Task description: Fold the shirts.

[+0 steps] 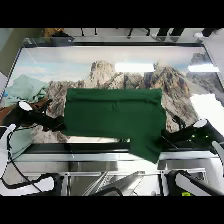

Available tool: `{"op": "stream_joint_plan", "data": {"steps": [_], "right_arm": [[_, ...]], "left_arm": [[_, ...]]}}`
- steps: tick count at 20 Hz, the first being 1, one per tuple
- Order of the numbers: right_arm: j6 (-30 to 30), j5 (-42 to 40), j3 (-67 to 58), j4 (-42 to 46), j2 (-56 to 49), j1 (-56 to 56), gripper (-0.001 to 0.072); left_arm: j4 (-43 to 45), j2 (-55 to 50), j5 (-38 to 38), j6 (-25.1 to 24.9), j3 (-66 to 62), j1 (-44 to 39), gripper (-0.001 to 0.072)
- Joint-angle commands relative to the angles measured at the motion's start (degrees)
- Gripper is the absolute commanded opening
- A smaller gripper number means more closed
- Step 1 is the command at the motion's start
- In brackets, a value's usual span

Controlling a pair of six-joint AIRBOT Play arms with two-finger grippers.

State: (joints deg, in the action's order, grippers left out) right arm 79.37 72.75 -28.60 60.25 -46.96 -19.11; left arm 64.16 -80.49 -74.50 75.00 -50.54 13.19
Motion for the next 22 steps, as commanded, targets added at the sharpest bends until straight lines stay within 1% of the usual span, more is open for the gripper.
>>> {"op": "stream_joint_plan", "data": {"steps": [1,3,6,8,9,10,13,14,15,17,20,22], "right_arm": [[10.54,8.81,0.24,13.51,5.64,0.28,0.0021],[10.69,12.00,0.24,13.46,8.94,0.28,0.0021],[9.94,11.02,-0.96,12.39,13.60,0.26,0.0021],[6.69,6.97,-4.76,8.41,13.97,0.26,0.0020],[4.50,4.26,-6.99,4.94,13.35,0.26,0.0021],[1.38,0.90,-9.46,-0.35,12.20,0.28,0.0021],[-9.88,-7.98,-16.17,-17.18,5.22,0.33,0.0021],[-13.09,-9.90,-18.56,-21.18,1.77,0.33,0.0020],[-15.06,-11.10,-20.74,-23.71,-1.68,0.37,0.0021],[-18.47,-12.48,-24.61,-27.06,-8.94,1.03,0.0021],[-22.27,-16.20,-26.99,-28.28,-18.12,2.38,0.0022],[-24.46,-17.79,-27.02,-28.59,-22.53,2.43,0.0022]], "left_arm": [[10.88,4.17,-3.91,5.46,3.76,0.55,0.0013],[11.15,6.54,-6.64,6.10,6.45,0.55,0.0013],[9.62,9.75,-8.17,6.05,7.52,0.55,0.0013],[6.56,11.06,-7.48,6.01,4.52,0.55,0.0013],[4.92,11.04,-7.48,5.92,2.03,0.55,0.0013],[3.76,10.67,-7.43,5.92,-0.48,0.52,0.0013],[-0.87,6.60,-7.23,5.55,-8.50,0.11,0.0014],[-1.29,4.74,-6.58,5.55,-10.88,-0.59,0.0013],[-1.25,2.45,-5.64,5.55,-13.29,-1.79,0.0014],[-1.20,-2.38,-3.28,5.42,-17.81,-4.11,0.0014],[-0.81,-10.86,-0.28,5.49,-24.68,-5.88,0.0014],[-0.74,-15.67,-0.28,5.46,-28.13,-5.88,0.0014]]}}
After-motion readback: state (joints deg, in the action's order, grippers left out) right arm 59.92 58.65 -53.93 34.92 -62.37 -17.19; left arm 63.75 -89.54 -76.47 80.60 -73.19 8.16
